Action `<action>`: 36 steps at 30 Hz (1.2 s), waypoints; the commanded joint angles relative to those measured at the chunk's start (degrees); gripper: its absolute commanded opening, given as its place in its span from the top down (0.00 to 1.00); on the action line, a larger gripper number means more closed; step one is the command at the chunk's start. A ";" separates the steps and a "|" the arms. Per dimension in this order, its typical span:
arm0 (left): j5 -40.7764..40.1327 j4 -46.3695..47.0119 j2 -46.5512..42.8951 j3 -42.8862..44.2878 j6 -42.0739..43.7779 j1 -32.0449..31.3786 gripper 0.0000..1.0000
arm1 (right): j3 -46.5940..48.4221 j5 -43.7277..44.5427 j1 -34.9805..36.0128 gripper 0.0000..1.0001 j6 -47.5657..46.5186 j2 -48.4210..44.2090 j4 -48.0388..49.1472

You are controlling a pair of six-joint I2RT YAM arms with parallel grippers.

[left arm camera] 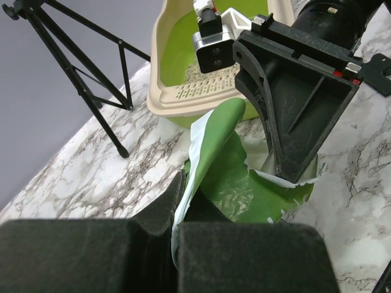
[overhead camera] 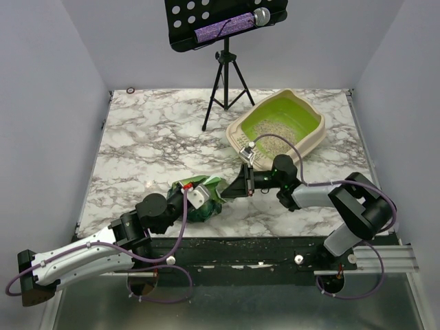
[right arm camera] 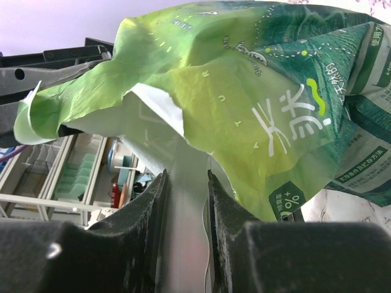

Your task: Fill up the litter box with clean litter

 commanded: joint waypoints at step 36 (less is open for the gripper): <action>3.15 3.05 -1.96 -1.25 0.91 -0.18 1.00 | -13.50 3.94 -9.47 1.00 0.58 -26.94 -4.41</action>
